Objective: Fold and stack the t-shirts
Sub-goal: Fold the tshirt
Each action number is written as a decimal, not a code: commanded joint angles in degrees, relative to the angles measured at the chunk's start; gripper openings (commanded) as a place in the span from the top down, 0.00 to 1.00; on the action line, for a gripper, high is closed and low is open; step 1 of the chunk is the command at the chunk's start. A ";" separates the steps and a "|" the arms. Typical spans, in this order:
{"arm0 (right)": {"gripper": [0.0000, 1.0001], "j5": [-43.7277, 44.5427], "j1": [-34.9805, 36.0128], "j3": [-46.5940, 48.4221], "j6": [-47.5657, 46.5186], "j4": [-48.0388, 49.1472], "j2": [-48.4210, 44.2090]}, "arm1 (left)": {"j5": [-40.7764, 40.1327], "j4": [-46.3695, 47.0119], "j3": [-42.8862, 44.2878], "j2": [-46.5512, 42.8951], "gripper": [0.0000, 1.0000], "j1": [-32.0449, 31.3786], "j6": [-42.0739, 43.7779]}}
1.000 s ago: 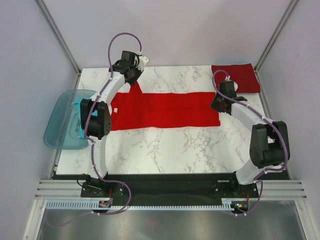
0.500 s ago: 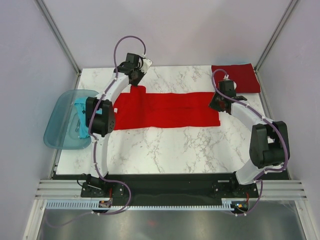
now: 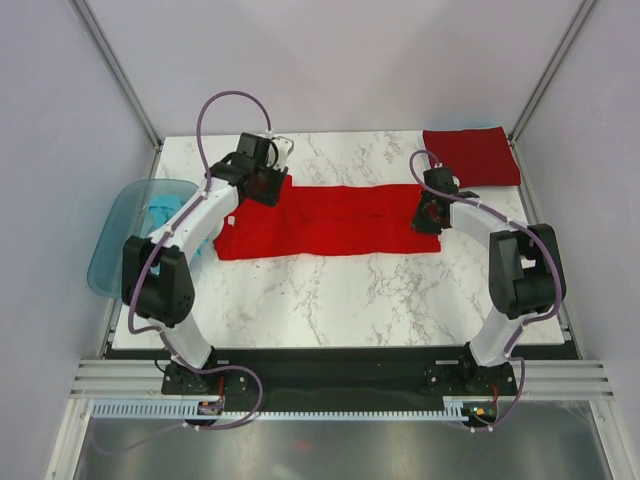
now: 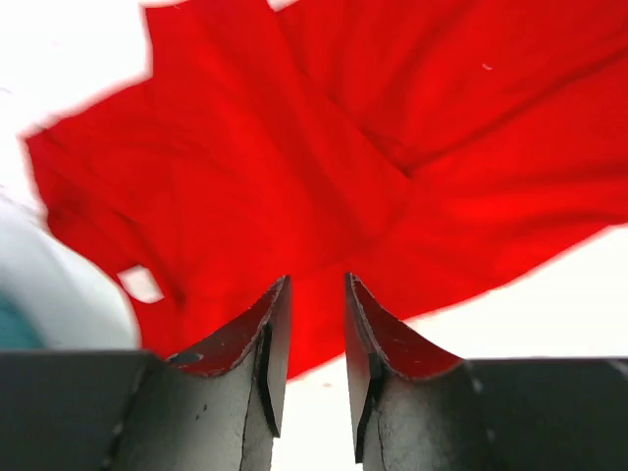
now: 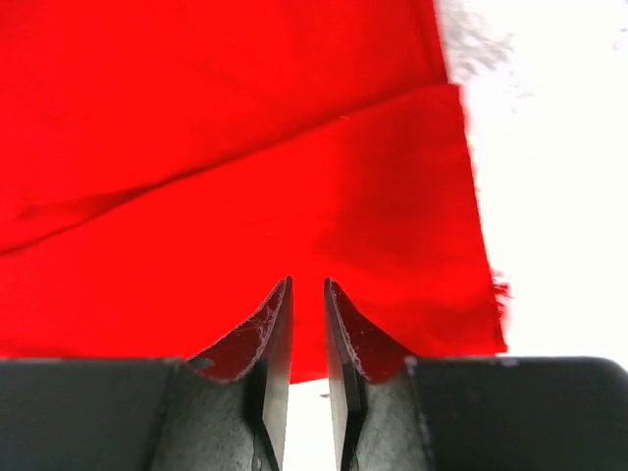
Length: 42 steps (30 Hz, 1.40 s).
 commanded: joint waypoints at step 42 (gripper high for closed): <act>0.69 23.58 -4.11 -5.83 7.66 -15.66 -20.16 | 3.30 2.05 -1.90 -1.08 0.60 -0.38 -19.92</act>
